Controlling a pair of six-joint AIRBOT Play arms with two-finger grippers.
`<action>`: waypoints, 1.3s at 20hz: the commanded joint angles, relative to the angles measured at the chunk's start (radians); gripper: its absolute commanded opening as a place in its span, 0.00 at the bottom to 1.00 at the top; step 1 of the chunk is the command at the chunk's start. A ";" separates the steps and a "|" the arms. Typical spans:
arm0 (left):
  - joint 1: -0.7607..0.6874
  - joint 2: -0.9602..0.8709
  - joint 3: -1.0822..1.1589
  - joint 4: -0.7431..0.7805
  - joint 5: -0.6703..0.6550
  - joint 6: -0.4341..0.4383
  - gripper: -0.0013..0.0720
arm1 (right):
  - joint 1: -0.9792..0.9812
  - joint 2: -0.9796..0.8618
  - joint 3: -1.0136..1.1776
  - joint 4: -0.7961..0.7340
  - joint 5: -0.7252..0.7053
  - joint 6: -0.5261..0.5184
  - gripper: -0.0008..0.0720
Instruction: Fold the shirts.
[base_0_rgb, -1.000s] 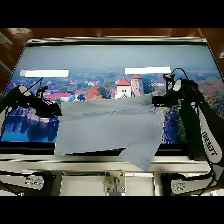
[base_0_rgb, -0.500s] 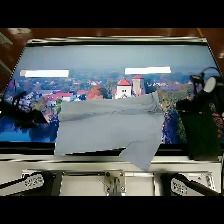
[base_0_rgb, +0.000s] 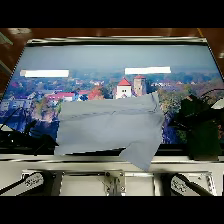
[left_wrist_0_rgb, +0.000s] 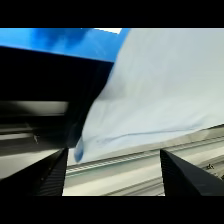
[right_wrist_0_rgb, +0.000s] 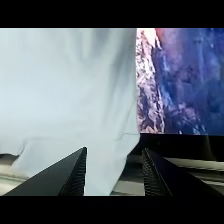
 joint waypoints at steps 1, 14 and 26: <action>-0.008 -0.002 -0.034 -0.016 0.045 0.014 0.98 | -0.008 0.003 -0.015 0.035 -0.047 -0.011 0.66; -0.233 -0.033 -0.044 -0.100 0.102 -0.059 0.06 | -0.008 0.003 -0.019 -0.029 -0.028 0.008 0.66; -0.233 0.044 -0.043 -0.099 0.034 -0.055 0.06 | 0.051 0.003 -0.332 0.050 -0.140 -0.055 0.93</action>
